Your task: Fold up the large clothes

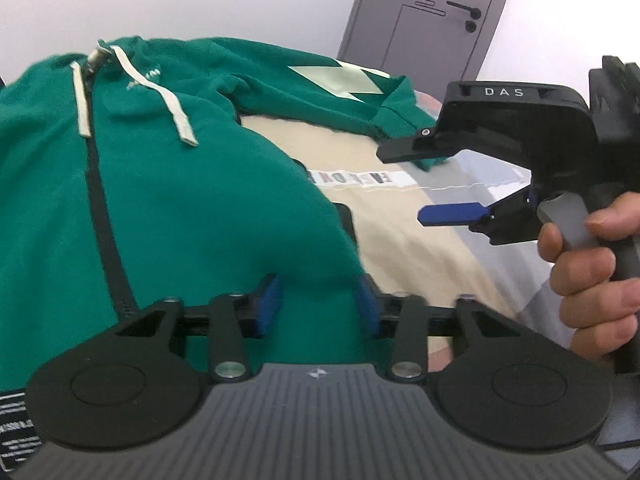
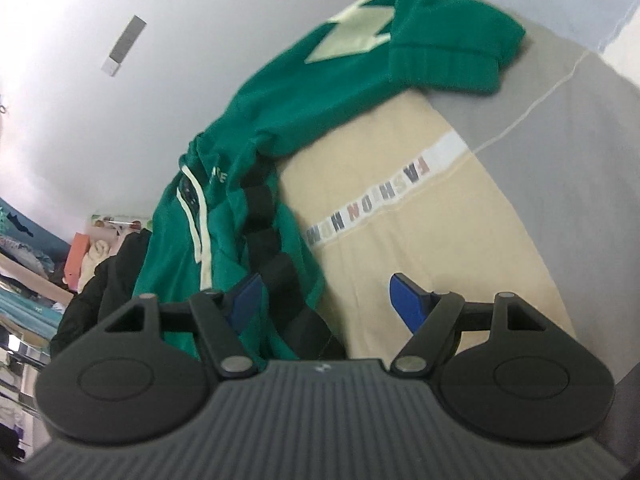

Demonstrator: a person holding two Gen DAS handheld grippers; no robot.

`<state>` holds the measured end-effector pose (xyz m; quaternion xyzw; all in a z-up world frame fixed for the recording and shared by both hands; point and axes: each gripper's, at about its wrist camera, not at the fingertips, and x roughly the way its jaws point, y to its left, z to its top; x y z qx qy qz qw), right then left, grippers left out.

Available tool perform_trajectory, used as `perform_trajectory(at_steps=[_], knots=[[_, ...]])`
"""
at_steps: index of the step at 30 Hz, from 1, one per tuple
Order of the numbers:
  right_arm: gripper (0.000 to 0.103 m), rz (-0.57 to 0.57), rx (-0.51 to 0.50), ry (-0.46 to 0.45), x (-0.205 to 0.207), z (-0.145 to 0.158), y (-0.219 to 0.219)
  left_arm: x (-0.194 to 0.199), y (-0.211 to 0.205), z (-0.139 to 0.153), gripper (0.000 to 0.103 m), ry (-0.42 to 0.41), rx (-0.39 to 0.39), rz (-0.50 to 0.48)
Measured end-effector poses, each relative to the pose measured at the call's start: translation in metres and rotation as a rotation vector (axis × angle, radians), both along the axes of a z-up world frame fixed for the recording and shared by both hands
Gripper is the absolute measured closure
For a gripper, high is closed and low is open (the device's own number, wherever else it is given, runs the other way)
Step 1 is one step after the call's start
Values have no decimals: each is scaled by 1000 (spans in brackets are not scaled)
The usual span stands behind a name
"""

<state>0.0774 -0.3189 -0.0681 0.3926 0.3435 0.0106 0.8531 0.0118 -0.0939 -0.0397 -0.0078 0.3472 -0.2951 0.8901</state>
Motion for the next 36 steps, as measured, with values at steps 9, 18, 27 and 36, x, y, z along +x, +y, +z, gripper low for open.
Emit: perform_trajectory(at_steps=[9,18,27,36], knots=[[30,44,-21,39,8,-8,12,8,49,6,100,81,-118,52],[30,24,-4,37,3,-7,8,-15,27,10,96,60,-167,-148],[29,-41,21,-12,-10,3,-7,-30,-1,11,35,-49,-62,-159],[29,-18,13,19,-5,-1,-6,-64,-23,-3,36,-222,243,-136]])
